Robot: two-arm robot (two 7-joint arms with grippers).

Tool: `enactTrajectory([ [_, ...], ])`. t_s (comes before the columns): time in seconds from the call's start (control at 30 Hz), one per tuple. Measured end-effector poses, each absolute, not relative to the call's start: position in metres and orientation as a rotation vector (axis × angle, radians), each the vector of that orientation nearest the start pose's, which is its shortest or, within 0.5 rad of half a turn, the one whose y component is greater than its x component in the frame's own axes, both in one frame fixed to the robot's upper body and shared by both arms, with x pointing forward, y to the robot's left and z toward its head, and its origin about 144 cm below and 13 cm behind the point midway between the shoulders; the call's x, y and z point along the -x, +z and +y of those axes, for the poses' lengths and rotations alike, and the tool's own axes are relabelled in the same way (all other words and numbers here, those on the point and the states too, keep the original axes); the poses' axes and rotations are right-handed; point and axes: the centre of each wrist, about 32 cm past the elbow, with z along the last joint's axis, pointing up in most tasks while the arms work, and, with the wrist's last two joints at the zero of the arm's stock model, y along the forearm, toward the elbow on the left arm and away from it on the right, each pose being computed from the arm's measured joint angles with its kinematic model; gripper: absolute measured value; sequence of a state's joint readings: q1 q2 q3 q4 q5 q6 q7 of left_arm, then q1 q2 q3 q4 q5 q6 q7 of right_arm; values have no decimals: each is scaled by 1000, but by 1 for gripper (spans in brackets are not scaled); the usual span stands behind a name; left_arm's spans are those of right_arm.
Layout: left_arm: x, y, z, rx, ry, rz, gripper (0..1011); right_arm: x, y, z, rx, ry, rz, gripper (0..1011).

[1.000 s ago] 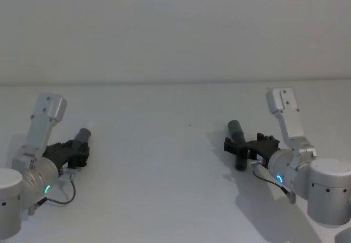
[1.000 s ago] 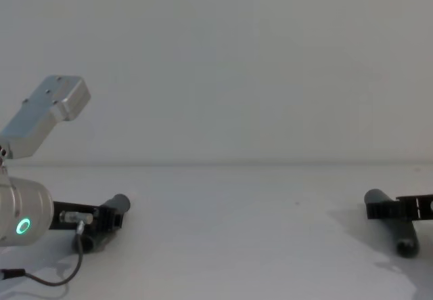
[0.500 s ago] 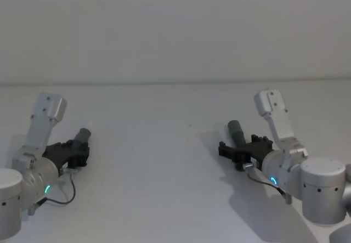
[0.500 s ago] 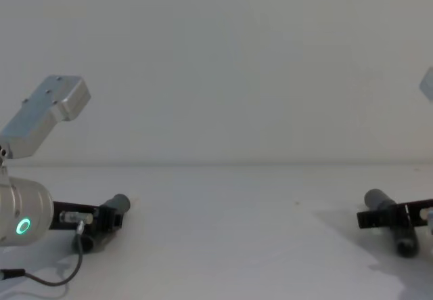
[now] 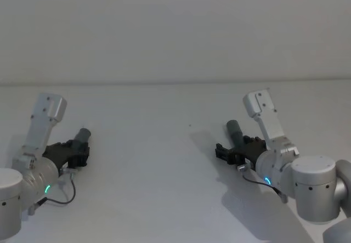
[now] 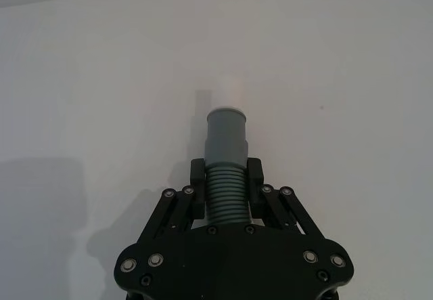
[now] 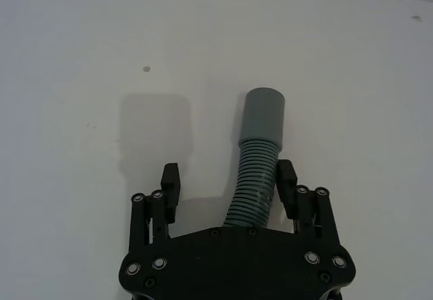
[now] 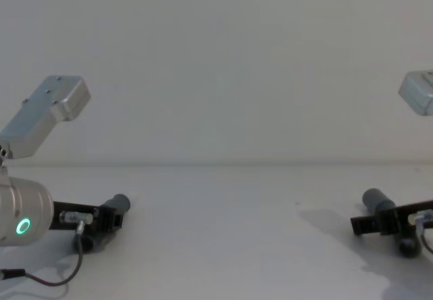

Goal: Use both hands to pick up one end of the pipe from the table, align the ends, and insert them.

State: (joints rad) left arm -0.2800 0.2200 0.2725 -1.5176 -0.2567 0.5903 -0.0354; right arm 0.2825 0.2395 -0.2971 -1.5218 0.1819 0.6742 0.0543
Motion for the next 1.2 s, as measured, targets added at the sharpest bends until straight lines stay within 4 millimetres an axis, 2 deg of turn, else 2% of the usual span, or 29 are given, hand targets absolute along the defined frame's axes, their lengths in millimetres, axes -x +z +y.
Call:
enactTrajectory([
  [0.17, -524, 1208, 210, -377, 1268, 267, 321, -523, 1207, -209, 519, -1255, 245, 729],
  [0.27, -524, 1208, 210, -377, 1268, 267, 320, -523, 1207, -208, 522, -1254, 242, 611],
  [0.37, -524, 1208, 210, -377, 1268, 267, 320, -523, 1207, -207, 526, -1253, 241, 551],
  [0.4, -524, 1208, 210, -377, 1268, 267, 321, -524, 1207, -207, 527, -1253, 240, 492],
  [0.47, -524, 1208, 210, -377, 1268, 267, 320, -524, 1207, -207, 528, -1252, 240, 444],
  [0.5, -524, 1208, 210, -377, 1268, 267, 321, -524, 1207, -207, 529, -1252, 239, 377],
  [0.63, -524, 1208, 210, -377, 1268, 267, 320, -524, 1207, -207, 532, -1251, 238, 272],
  [0.77, -524, 1208, 210, -377, 1268, 267, 320, -524, 1207, -207, 534, -1250, 238, 229],
  [1.2, -524, 1208, 210, -377, 1268, 267, 320, -524, 1207, -206, 536, -1250, 236, 223],
])
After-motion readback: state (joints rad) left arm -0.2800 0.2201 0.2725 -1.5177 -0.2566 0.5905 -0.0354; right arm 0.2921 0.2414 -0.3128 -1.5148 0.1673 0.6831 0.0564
